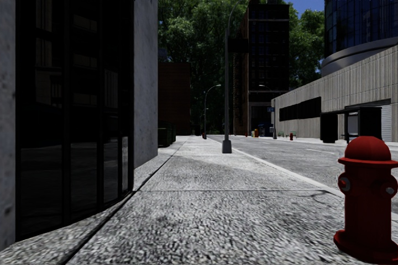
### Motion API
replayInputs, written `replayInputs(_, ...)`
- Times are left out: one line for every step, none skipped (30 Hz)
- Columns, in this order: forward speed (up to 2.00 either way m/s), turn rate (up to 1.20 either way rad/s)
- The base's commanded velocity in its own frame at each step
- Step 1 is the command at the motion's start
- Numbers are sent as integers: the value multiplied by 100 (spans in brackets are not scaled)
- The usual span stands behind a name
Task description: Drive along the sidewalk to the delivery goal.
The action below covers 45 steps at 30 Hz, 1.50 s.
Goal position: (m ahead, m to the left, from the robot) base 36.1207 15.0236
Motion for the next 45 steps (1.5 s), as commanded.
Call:
replayInputs(200, 0)
replayInputs(200, 0)
replayInputs(200, 0)
replayInputs(200, 0)
replayInputs(200, 0)
replayInputs(200, 0)
replayInputs(200, 0)
replayInputs(200, 0)
replayInputs(200, 0)
replayInputs(200, 0)
replayInputs(200, 0)
replayInputs(200, 0)
replayInputs(200, 0)
replayInputs(200, 0)
replayInputs(200, 0)
replayInputs(200, 0)
replayInputs(200, 0)
replayInputs(200, 0)
replayInputs(200, 0)
replayInputs(200, 0)
replayInputs(200, 0)
replayInputs(200, 0)
replayInputs(200, 0)
replayInputs(200, 0)
replayInputs(200, 0)
replayInputs(200, 0)
replayInputs(200, 0)
replayInputs(200, 0)
replayInputs(200, 0)
replayInputs(200, 0)
replayInputs(200, 0)
replayInputs(200, 0)
replayInputs(200, 0)
replayInputs(200, 0)
replayInputs(200, 0)
replayInputs(200, 0)
replayInputs(200, 0)
replayInputs(200, 0)
replayInputs(200, 0)
replayInputs(200, 0)
replayInputs(200, 0)
replayInputs(200, 0)
replayInputs(200, 0)
replayInputs(200, 0)
replayInputs(200, 0)
